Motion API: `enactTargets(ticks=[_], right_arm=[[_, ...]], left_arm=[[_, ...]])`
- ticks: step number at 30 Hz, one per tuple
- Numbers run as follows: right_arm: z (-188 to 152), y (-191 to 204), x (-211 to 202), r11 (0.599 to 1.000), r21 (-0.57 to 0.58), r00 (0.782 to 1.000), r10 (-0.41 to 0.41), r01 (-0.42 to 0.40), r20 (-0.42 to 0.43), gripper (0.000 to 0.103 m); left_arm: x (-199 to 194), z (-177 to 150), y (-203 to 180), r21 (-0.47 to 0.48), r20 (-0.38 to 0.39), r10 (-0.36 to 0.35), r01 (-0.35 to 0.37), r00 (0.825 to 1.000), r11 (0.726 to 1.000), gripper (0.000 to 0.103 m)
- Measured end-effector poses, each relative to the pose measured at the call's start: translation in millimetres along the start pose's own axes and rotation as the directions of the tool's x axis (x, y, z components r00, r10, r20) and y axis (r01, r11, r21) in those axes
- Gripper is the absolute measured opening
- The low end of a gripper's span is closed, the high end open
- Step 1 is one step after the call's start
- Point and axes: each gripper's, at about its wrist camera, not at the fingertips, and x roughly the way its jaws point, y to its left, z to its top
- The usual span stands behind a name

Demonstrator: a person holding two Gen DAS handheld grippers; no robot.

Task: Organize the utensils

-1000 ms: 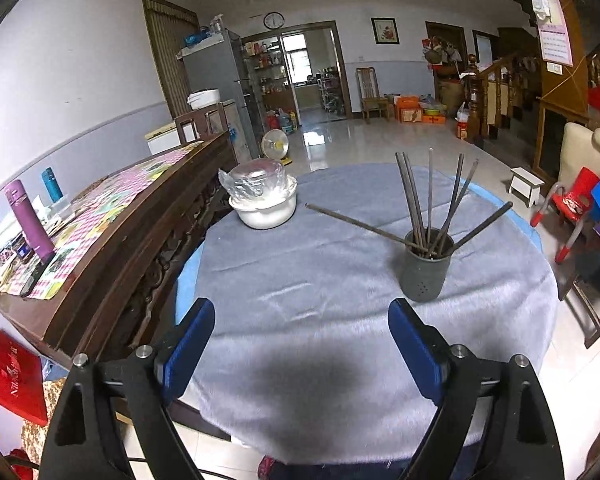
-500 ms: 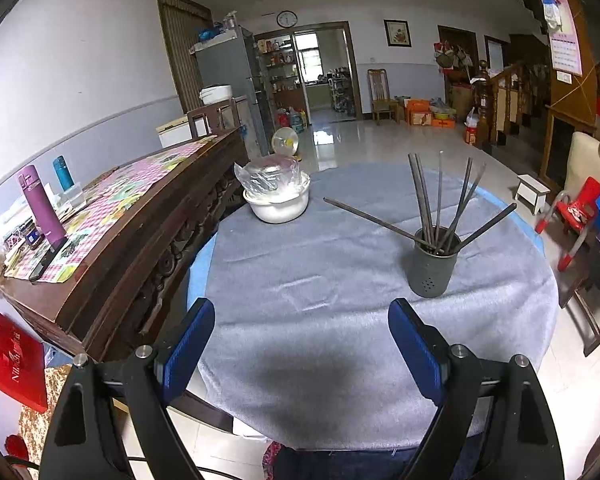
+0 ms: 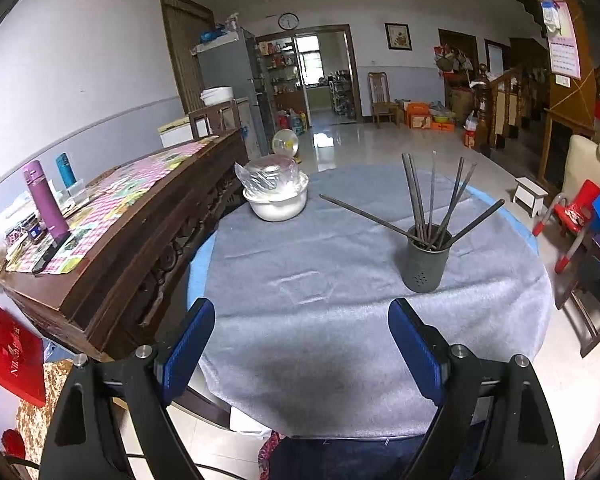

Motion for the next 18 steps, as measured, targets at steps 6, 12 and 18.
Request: enactTargets(ticks=[6, 12, 18], right_arm=[[-1, 6, 2, 1.000, 0.001, 1.000, 0.000, 0.000, 0.005, 0.078], [-7, 18, 4, 1.000, -0.028, 1.000, 0.005, -0.005, 0.000, 0.078], [-6, 22, 1, 0.999, -0.039, 1.000, 0.003, -0.003, 0.009, 0.078]], left_arm=[[-2, 3, 5, 0.001, 0.017, 0.013, -0.013, 1.000, 1.000, 0.089], [-5, 1, 12, -0.009, 0.025, 0.026, -0.026, 0.999, 1.000, 0.089], [-6, 1, 12, -0.011, 0.030, 0.028, -0.028, 0.999, 1.000, 0.089]])
